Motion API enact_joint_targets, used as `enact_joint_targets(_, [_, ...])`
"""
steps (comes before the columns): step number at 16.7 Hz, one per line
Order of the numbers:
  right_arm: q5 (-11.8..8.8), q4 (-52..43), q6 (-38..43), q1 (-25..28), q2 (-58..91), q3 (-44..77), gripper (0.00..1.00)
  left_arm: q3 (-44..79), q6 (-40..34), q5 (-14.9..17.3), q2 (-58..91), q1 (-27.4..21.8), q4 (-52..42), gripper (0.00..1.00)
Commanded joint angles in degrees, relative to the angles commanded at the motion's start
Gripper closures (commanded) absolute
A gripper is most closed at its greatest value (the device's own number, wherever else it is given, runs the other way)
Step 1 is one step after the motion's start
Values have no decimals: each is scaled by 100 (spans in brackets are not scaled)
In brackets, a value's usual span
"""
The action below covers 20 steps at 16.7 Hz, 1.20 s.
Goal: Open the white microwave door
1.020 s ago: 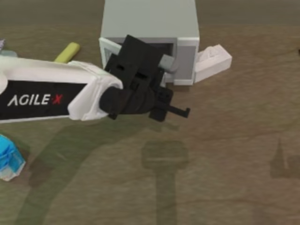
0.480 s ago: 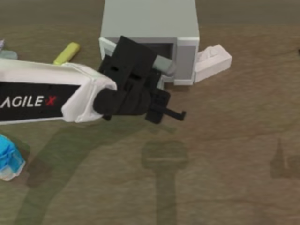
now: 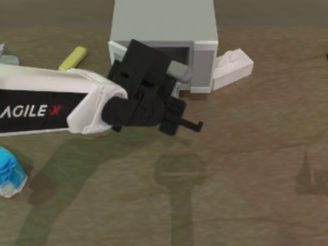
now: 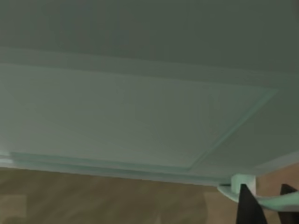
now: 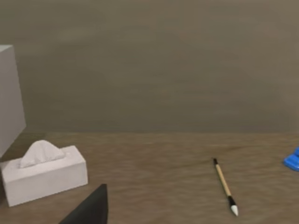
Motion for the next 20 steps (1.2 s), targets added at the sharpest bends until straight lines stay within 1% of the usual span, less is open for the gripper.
enact_joint_targets(13, [0, 0, 0, 0, 0, 0, 0, 0, 0, 0, 0, 0, 0, 100])
enact_joint_targets(15, [0, 0, 0, 0, 0, 0, 0, 0, -15, 60, 4, -36, -5, 100])
enact_joint_targets(20, [0, 0, 0, 0, 0, 0, 0, -181, 281, 244, -138, 105, 50, 100])
